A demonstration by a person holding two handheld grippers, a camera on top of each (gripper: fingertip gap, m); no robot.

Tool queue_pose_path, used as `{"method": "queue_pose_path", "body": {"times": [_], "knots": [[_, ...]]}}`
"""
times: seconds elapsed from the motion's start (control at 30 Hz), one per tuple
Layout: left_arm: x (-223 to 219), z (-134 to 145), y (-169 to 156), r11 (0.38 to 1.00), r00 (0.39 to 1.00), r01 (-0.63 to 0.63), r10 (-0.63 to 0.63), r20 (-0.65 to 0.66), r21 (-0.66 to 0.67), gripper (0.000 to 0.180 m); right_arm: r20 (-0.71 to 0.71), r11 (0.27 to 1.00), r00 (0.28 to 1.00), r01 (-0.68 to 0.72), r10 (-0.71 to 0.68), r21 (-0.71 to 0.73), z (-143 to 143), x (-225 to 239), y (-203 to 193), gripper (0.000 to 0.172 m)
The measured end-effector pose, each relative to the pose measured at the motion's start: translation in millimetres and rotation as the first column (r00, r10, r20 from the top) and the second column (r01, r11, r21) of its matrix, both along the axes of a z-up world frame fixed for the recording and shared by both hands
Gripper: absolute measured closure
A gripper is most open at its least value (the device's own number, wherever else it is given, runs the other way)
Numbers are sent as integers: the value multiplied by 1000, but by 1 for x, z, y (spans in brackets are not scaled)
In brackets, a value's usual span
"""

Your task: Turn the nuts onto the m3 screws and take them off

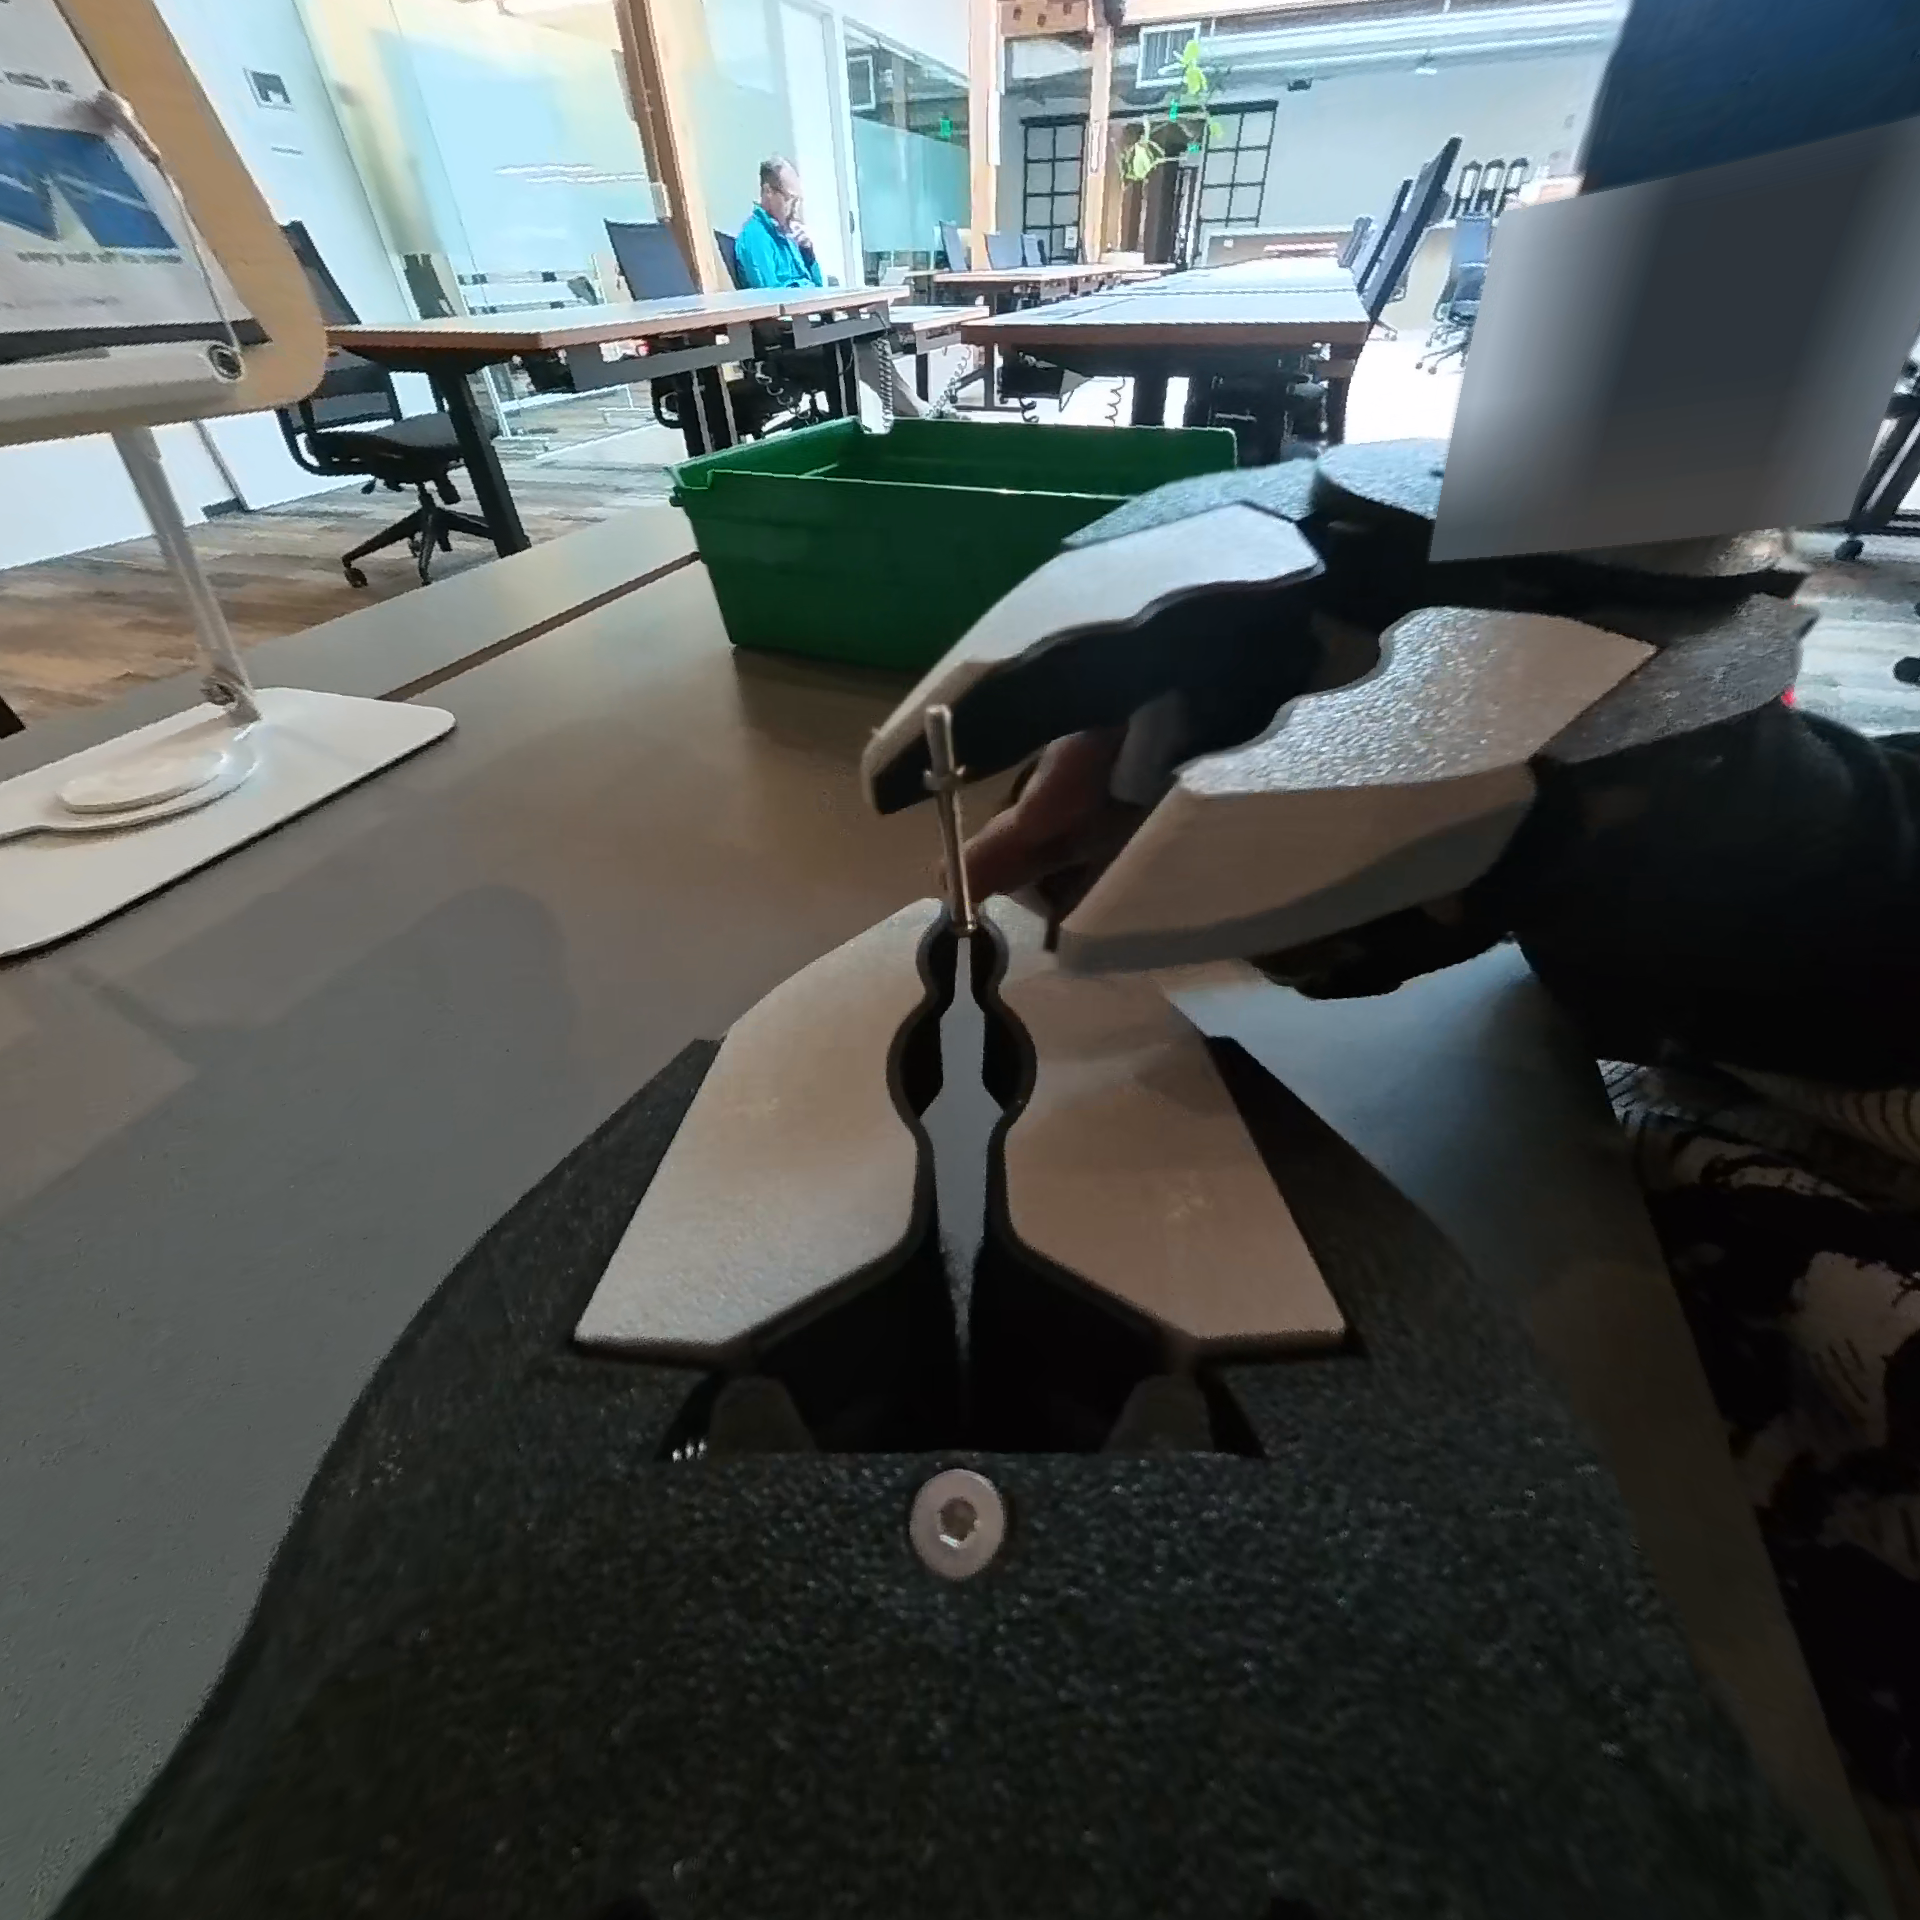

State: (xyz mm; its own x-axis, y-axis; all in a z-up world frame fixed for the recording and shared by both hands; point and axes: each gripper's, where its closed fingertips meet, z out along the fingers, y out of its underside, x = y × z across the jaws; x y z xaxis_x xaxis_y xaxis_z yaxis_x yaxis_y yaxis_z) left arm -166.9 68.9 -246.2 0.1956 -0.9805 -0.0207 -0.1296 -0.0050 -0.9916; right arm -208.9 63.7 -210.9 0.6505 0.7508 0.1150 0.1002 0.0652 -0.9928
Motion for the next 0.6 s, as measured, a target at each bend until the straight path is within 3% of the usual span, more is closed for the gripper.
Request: {"method": "queue_pose_path", "body": {"times": [0.27, 0.43, 0.6], "knots": [[-3, 4, 4, 1000, 999, -16, 17, 32, -22, 179, -19, 1000, 1000, 20, -20, 12, 6, 10, -2, 149], [0, 2, -6, 999, 1000, 31, -31, 6, 25, 179, -30, 999, 999, 29, -30, -13, 1, 9, 6, 143], [3, -3, -4, 999, 999, 20, -19, -30, 25, 179, -11, 1000, 1000, 11, -11, -4, 0, 2, 4, 147]]}}
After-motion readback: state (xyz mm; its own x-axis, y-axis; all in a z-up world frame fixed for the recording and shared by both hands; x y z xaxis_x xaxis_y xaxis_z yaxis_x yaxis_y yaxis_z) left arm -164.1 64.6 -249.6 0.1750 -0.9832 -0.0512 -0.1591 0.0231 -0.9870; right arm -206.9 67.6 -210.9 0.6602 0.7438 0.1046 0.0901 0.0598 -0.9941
